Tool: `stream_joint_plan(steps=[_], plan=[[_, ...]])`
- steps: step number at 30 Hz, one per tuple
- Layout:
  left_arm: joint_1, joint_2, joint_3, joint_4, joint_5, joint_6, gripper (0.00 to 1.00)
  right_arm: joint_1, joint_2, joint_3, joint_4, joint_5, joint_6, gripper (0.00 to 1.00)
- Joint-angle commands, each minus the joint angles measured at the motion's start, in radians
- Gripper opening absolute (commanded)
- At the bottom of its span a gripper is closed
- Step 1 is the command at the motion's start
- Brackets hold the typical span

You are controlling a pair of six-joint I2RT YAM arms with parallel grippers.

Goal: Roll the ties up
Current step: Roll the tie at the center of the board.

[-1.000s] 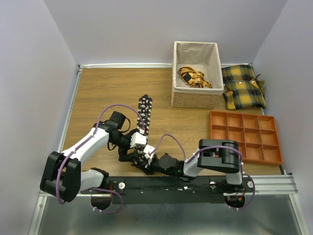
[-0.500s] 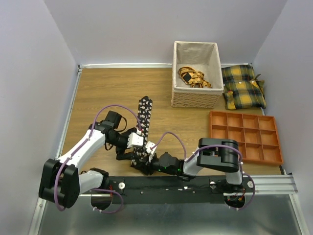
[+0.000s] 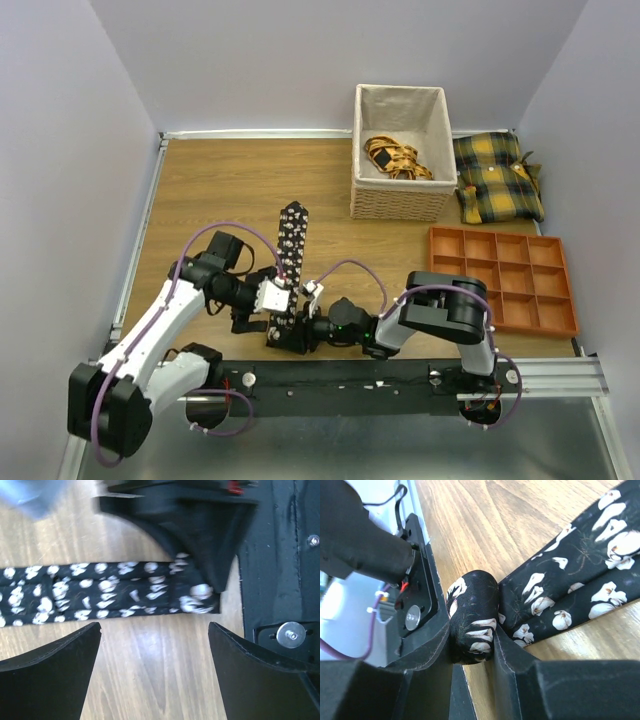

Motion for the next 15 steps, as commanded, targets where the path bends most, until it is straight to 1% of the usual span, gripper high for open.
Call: stream_joint_plan(steps=[1,3,4,5,7,8,9,12,15], plan=[[-0.144,-0.1,-0.085,0.094,-0.102,-0.133,0.99,-0.06,0.071,-0.012,-0.176,-0.084,0.117,0.15],[-0.198,-0.129,-0.126,0.15,-0.157,-0.191,0.99,-0.074,0.087,0.017,-0.209,-0.122,0.14,0.15],[-0.251,-0.135,-0.14,0.165,-0.178,-0.205,0.99,-0.082,0.09,0.029,-0.231,-0.133,0.148,0.15],[-0.267,-0.141,-0.16,0.185,-0.193,-0.217,0.98,-0.087,0.097,0.035,-0.239,-0.139,0.154,0.15],[-0.289,-0.143,-0.172,0.194,-0.219,-0.237,0.96,-0.096,0.102,0.032,-0.22,-0.154,0.173,0.15],[-0.299,-0.144,-0.172,0.196,-0.221,-0.237,0.91,-0.099,0.105,0.031,-0.207,-0.161,0.177,0.15],[-0.303,-0.146,-0.172,0.199,-0.221,-0.243,0.9,-0.102,0.11,0.031,-0.207,-0.168,0.182,0.15],[-0.315,-0.164,-0.189,0.249,-0.228,-0.272,0.9,-0.117,0.126,0.029,-0.182,-0.182,0.214,0.15],[-0.342,-0.161,-0.212,0.311,-0.294,-0.309,0.9,-0.125,0.137,0.032,-0.173,-0.194,0.222,0.15]])
